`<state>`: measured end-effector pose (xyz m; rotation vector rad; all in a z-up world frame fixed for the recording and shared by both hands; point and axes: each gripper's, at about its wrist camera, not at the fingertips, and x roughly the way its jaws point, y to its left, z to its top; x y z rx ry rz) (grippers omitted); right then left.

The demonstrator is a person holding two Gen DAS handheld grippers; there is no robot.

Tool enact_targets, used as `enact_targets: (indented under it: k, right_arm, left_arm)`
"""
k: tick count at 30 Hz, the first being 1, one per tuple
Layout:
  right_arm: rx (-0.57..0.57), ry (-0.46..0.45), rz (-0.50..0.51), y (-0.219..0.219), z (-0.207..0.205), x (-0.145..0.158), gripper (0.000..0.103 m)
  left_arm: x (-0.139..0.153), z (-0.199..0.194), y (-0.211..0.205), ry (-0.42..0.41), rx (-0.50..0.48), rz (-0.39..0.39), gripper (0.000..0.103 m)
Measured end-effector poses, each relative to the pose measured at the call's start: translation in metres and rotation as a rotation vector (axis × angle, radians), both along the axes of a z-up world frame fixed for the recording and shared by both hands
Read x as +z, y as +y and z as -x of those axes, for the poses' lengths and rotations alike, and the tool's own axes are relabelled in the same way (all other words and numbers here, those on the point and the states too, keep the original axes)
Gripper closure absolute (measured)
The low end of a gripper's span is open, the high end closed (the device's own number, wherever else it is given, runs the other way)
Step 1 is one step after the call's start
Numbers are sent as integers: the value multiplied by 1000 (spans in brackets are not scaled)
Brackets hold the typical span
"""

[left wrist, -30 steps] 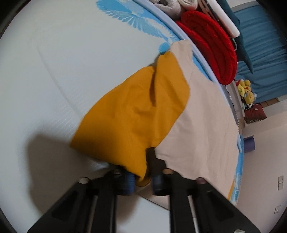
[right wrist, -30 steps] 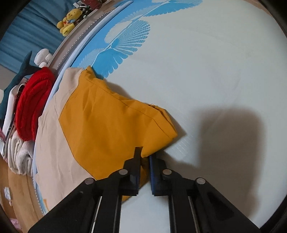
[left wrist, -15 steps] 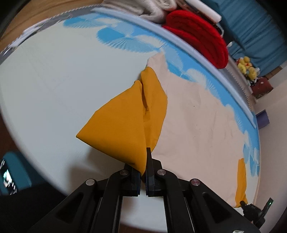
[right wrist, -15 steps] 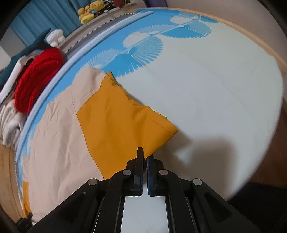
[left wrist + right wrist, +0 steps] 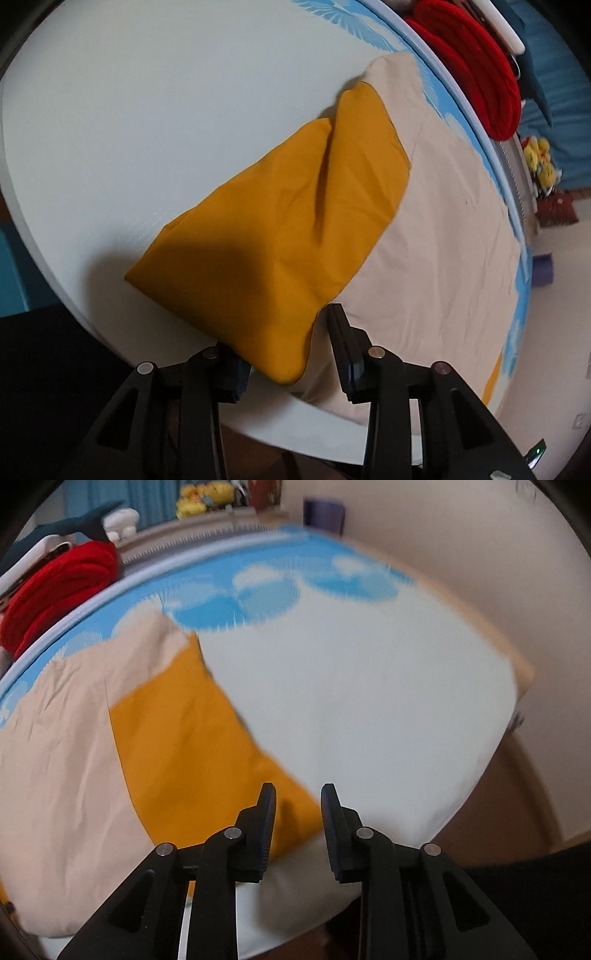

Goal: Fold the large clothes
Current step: 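Grasp the orange side edge of the jacket with the left tool and lift it, then fold the held orange side over the beige body with the left tool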

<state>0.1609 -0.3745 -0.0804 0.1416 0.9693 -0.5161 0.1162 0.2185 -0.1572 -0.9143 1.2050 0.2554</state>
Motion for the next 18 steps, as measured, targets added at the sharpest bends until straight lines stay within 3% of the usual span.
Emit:
enact_targets:
  k: [3, 6, 8, 11, 14, 18]
  right_arm:
    - [58, -104, 63, 20, -2, 20, 76]
    - [200, -189, 9, 50, -8, 31, 76]
    - [351, -215, -58, 82, -16, 30, 76]
    - [545, -168, -162, 127, -32, 15, 76]
    - [670, -72, -132, 167, -45, -4, 76]
    - [739, 209, -27, 197, -77, -65, 76]
  left_arm:
    - [-1, -5, -1, -22, 5, -5, 68]
    - [-3, -4, -2, -47, 32, -13, 68]
    - [-1, -3, -4, -62, 44, -26, 71]
    - [6, -8, -11, -76, 26, -74, 90]
    - [20, -11, -20, -105, 11, -126, 96]
    - [46, -14, -35, -187, -54, -221, 99]
